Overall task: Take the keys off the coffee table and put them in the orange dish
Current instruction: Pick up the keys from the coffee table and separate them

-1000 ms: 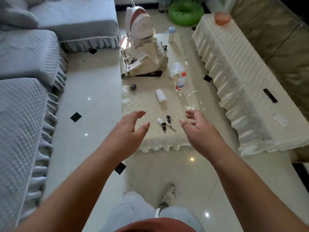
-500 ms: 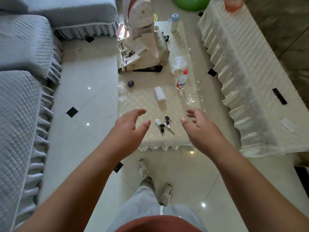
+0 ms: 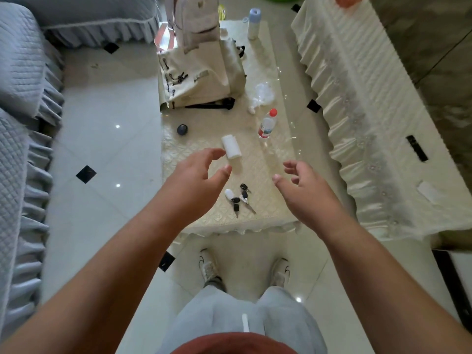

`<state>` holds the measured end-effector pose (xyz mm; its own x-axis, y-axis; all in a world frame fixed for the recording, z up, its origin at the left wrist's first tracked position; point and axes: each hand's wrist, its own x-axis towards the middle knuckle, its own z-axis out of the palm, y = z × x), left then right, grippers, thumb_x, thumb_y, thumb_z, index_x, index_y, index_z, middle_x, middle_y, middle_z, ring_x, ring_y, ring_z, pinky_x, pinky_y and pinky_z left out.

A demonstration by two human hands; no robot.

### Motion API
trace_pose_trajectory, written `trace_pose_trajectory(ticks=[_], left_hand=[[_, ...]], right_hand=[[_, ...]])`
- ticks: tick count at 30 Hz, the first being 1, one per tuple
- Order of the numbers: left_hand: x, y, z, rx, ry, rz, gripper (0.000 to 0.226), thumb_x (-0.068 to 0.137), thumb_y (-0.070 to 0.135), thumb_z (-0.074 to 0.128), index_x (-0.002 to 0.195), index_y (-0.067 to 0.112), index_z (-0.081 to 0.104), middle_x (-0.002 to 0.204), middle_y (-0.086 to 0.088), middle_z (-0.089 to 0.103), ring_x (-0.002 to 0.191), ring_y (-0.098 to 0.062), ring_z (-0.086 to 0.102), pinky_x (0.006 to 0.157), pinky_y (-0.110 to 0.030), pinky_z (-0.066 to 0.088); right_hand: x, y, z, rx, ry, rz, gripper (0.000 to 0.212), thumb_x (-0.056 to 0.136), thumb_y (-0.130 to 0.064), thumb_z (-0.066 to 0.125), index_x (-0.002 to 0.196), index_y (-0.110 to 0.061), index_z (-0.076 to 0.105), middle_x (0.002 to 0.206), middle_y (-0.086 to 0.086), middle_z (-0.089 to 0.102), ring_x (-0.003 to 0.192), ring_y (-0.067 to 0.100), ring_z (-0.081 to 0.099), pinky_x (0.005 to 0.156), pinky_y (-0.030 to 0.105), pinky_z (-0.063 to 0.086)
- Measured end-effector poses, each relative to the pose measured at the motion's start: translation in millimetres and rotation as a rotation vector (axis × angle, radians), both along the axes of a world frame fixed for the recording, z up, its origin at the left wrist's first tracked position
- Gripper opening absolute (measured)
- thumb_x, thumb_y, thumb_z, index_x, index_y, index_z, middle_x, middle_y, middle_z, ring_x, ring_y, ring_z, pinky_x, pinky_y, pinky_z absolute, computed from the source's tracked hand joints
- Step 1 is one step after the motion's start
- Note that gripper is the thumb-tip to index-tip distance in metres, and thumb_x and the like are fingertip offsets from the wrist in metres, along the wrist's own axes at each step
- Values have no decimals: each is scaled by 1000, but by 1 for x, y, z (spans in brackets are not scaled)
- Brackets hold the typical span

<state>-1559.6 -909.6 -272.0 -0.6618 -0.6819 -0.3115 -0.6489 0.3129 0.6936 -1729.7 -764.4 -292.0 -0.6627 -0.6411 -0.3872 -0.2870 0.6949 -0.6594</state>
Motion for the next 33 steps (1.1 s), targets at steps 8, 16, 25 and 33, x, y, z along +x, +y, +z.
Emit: trace_pose_trajectory(ticks=[8,16,25,33], left_hand=[[-39,23,-37,-20,-35,125,48,93,55,44,139,39,42,141,13,45,99,0,48,85,-28,35],[-72,32,-117,-20,-57,256,46,95,52,43,138,35,45,140,10,50,107,-3,46,86,-27,32],[-74,28,-260,0,-127,273,48,94,49,44,138,32,45,140,10,51,126,-9,45,91,-26,33],[-65,26,-376,28,-179,262,47,95,47,44,138,29,47,140,8,52,126,-11,45,91,-26,32]], right_hand=[[-54,-9,-43,-2,14,114,55,89,-49,51,139,-28,42,140,-9,50,117,11,51,95,36,43],[-92,-4,-130,26,37,233,54,91,-46,51,141,-25,42,142,-6,50,125,13,49,100,34,40],[-90,-6,-273,74,39,261,54,90,-41,52,141,-25,44,141,-6,51,125,12,49,99,32,40],[-69,-10,-386,108,25,242,52,90,-43,52,139,-27,44,140,-4,51,122,14,51,90,30,39]])
